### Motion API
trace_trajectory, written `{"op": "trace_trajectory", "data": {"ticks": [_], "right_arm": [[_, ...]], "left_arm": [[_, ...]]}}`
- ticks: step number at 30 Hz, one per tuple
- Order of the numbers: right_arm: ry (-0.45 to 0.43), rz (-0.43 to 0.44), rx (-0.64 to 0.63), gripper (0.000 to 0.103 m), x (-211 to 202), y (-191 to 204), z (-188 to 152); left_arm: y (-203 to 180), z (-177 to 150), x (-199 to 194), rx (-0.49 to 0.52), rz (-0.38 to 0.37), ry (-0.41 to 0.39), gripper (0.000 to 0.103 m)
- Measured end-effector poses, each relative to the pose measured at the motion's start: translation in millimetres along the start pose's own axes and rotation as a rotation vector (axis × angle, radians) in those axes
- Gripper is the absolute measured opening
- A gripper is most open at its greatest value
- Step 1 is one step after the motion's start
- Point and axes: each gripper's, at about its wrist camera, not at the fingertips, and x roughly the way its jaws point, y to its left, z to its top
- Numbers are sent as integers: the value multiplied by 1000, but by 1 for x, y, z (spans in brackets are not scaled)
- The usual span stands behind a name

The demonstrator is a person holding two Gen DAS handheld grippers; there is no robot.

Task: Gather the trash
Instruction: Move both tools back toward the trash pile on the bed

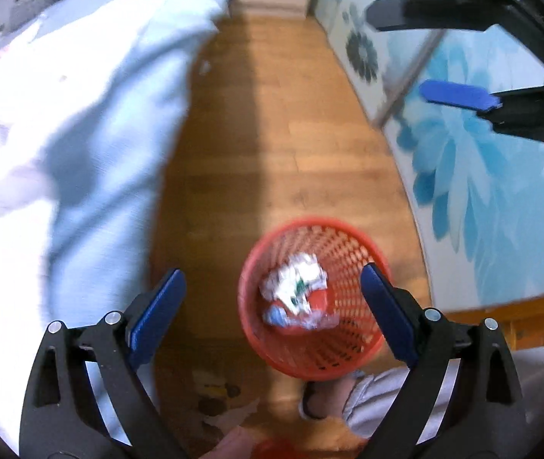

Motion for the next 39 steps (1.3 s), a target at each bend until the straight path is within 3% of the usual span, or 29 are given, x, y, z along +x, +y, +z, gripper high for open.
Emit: {"op": "trace_trajectory", "data": {"ticks": [5, 11, 13, 16, 19, 24, 26, 29, 39], "right_arm": [[-41, 73, -156, 83, 18, 86, 12], [20, 130, -325, 83, 72, 190, 5], [59, 186, -360, 83, 95, 222, -4], [106, 186, -431, 82, 122, 262, -21], [126, 173, -482, 76, 140, 288, -37], [186, 132, -453, 57, 176, 294, -50], [196, 128, -430, 33, 187, 290, -51], [200, 146, -386, 14, 197, 282, -49], [173, 191, -343, 6, 174, 267, -35]], "left_arm": [[70, 8, -60, -137, 51, -126, 92], [197, -5, -118, -418, 150, -229, 92], [235, -14, -126, -503, 179, -231, 92], [283, -33, -130, -617, 202, -214, 92], [315, -49, -132, -693, 200, -191, 92], [326, -53, -134, -693, 203, -195, 92], [329, -52, -133, -688, 202, -192, 92], [333, -53, -136, -689, 190, -187, 92], [323, -41, -129, -667, 179, -188, 92]]}}
